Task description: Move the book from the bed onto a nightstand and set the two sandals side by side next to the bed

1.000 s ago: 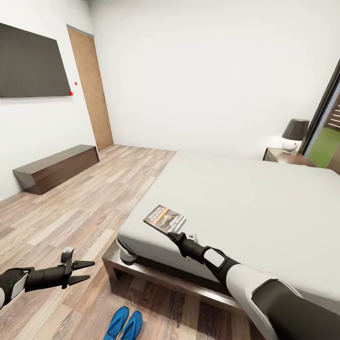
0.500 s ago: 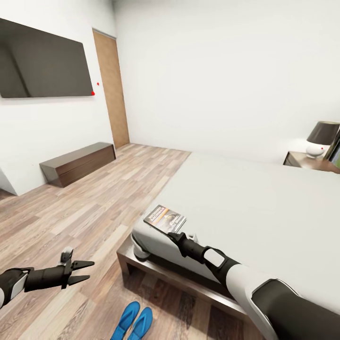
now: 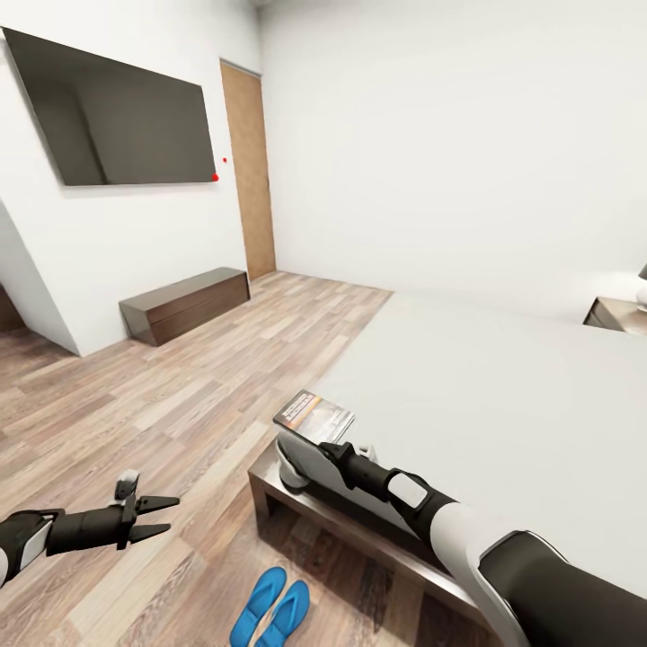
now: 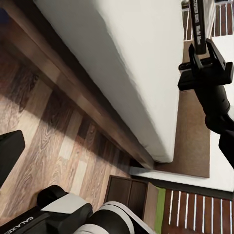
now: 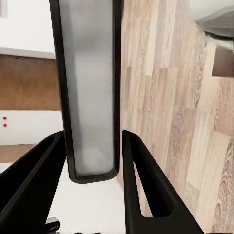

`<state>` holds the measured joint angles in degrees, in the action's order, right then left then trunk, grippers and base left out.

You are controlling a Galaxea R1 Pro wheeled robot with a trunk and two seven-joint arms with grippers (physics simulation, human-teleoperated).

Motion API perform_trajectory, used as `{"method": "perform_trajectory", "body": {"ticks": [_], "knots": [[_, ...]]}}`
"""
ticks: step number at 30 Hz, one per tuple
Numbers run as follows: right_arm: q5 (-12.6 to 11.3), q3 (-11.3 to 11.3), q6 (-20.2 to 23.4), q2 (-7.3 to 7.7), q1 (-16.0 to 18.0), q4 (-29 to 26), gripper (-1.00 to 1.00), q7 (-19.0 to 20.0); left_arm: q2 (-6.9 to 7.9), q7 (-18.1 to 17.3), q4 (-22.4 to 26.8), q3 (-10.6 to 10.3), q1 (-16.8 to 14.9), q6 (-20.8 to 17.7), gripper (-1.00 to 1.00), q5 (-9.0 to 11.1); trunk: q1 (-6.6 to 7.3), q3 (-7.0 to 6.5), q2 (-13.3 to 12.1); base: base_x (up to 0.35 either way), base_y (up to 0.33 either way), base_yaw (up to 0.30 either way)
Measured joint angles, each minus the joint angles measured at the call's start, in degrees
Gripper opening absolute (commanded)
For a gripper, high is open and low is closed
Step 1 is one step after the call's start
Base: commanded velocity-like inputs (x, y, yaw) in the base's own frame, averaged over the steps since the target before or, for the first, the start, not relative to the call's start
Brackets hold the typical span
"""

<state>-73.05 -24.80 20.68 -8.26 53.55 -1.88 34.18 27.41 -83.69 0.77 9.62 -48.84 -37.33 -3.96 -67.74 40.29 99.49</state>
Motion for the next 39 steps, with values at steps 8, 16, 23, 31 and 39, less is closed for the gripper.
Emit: {"method": "perform_trajectory", "body": {"ticks": [8,16,23,31,39], "knots": [[0.0,-0.01,0.01,0.0,0.0,0.0,-1.0,0.01,0.0,-0.04,0.0,0.02,0.0,-0.03,1.0,0.05,0.0,0.0,0.0,0.0,0.0,0.223],[0.0,0.08,0.05,0.0,0.0,0.0,-1.0,0.01,-0.12,0.04,0.0,0.01,0.0,-0.03,1.0,0.06,0.0,0.0,0.0,0.0,0.0,0.223],[0.0,0.08,0.06,0.0,0.0,0.0,-1.0,0.03,-0.13,0.08,0.0,0.01,0.0,-0.03,1.0,0.07,0.0,0.0,0.0,0.0,0.0,0.223],[0.0,0.07,0.06,0.0,0.0,0.0,-1.0,-0.01,-0.12,0.02,0.0,0.01,0.0,-0.03,1.0,0.07,0.0,0.0,0.0,0.0,0.0,0.223],[0.0,0.01,0.06,0.0,0.0,0.0,-1.0,0.0,-0.09,0.0,0.0,0.01,0.0,-0.03,1.0,0.07,0.0,0.0,0.0,0.0,0.0,0.223]]}}
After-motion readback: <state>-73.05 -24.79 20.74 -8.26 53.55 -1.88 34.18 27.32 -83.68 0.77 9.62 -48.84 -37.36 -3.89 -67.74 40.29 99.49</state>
